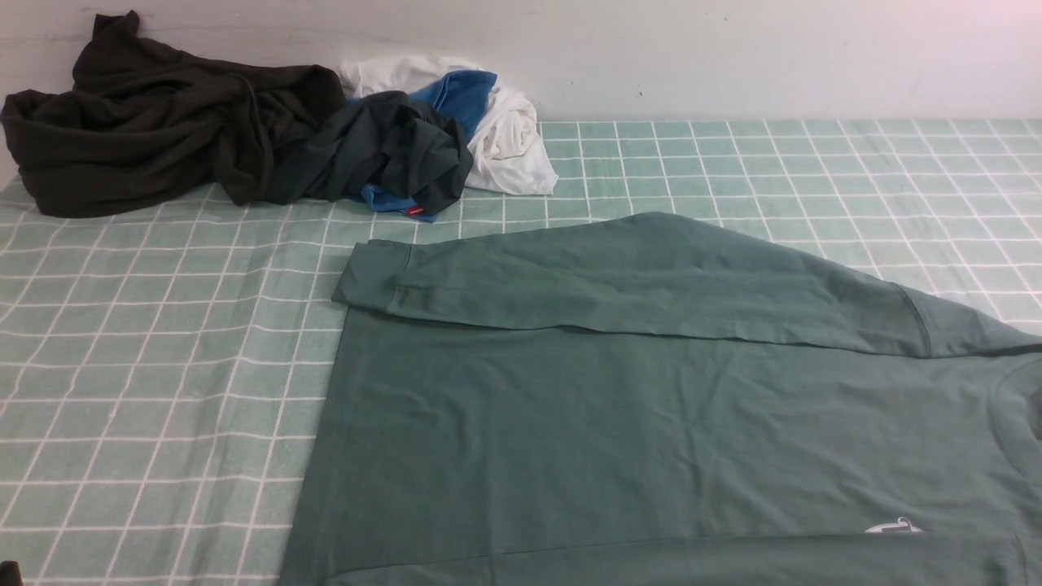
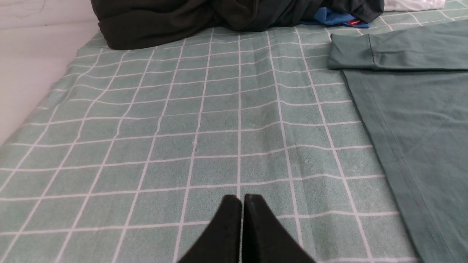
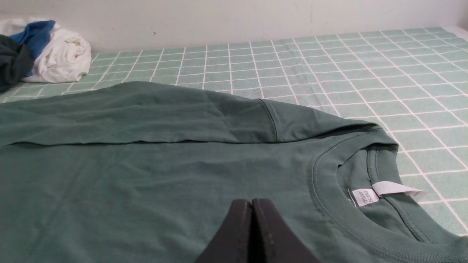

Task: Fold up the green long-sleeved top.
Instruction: Use the left arm to clamp the cuff closest to it

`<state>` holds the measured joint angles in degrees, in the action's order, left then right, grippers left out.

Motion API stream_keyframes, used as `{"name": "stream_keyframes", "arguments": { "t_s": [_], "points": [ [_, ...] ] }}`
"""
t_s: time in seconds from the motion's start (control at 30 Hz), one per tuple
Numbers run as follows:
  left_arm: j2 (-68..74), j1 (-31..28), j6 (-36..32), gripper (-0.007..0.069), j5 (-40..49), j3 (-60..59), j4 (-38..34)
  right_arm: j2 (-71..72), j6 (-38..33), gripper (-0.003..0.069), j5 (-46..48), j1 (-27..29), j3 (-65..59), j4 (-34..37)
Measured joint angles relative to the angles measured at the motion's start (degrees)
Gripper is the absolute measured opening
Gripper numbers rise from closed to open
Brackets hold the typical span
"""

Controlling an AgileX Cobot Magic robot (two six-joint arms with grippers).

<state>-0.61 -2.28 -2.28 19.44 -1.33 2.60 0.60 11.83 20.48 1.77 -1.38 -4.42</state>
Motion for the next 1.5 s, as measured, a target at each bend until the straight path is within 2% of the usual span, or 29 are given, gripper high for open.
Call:
{"name": "stream_keyframes", "arguments": {
  "t_s": [1.5],
  "points": [
    [0.0, 0.0, 0.4, -0.0004, -1.5, -0.3, 2.4, 0.0, 0.0, -0.0014, 0.0, 0.0, 0.0, 0.3]
  ]
}}
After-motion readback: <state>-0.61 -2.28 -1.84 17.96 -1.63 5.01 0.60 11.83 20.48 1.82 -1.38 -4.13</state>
